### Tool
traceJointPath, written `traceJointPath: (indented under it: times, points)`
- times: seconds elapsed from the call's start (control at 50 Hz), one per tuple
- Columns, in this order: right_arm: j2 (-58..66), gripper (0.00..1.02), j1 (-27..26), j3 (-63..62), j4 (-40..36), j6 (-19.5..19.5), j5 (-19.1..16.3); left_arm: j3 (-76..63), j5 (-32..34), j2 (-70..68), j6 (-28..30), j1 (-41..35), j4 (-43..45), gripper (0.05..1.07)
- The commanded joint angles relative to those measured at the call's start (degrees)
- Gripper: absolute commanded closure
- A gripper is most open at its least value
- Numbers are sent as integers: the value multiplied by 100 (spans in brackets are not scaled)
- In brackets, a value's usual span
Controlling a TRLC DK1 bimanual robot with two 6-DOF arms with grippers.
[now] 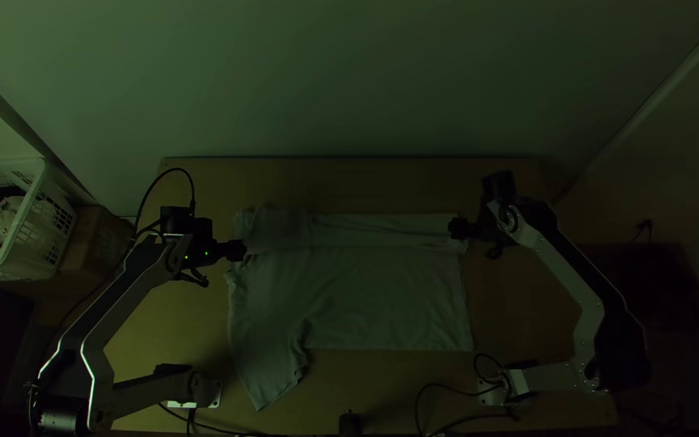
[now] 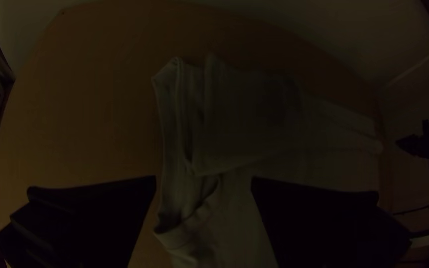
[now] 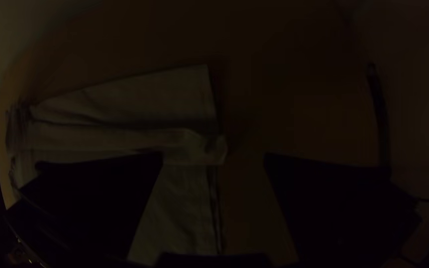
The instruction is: Fold the t-shirt
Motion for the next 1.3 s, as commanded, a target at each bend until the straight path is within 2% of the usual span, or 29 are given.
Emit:
traceJointPath:
  times: [0.0, 0.3, 0.46, 0.58, 0.84, 1.02, 1.28]
  points:
    - [-320, 4, -83, -224, -349, 14, -20, 111, 47, -326, 0, -30, -417, 12]
    - [-1647, 4, -91, -786, -481, 14, 76, 173, -41, -862, 193, -285, -2245, 12]
    - [-1964, 4, -65, -892, -499, 84, 67, -179, -138, -1152, -290, -672, -2781, 10]
    - [-2175, 4, 5, -1041, -543, 119, 67, -478, -252, -1644, -413, -1024, -2939, 10]
    - [-2500, 4, 137, -1243, -806, 225, 59, -952, -323, -2004, -1503, -1375, -4117, 10]
    - [-2465, 5, 181, -1340, -921, 330, 23, -1330, -296, -2092, -1872, -1454, -4231, 10]
    - [-2500, 5, 295, -1604, -929, 339, -64, -1611, -279, -1978, -2057, -1683, -4003, 10]
